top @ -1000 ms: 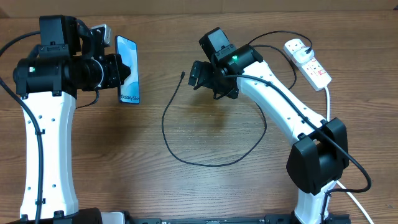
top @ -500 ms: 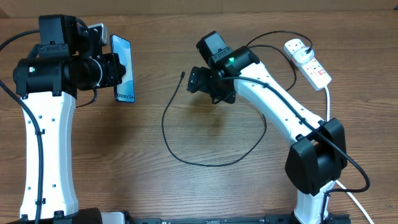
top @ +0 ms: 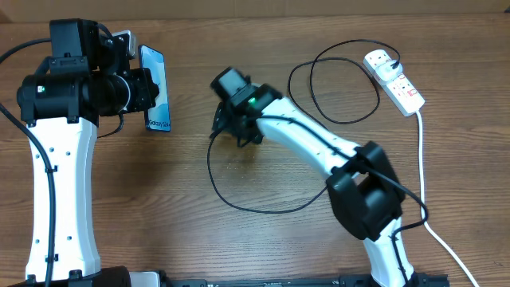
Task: Plug charger to phone and switch on socket
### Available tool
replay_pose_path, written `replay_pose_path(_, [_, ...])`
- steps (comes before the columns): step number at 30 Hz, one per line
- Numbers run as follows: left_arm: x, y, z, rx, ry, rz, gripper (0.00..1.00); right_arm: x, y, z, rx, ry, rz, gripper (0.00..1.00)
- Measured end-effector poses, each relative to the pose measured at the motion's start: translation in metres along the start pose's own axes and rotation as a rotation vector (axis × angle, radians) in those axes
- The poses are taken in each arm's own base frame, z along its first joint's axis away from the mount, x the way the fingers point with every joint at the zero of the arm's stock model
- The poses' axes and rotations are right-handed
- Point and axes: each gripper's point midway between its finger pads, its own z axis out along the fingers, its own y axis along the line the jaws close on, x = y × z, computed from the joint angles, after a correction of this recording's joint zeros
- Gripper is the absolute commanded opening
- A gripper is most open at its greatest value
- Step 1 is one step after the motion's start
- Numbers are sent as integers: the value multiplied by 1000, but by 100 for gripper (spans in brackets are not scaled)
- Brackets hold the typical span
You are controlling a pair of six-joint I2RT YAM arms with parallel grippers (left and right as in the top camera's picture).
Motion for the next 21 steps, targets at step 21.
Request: replay_pose_path(21, [-2, 1, 0, -7, -7, 1, 4, 101, -5, 34, 106, 258, -135, 69])
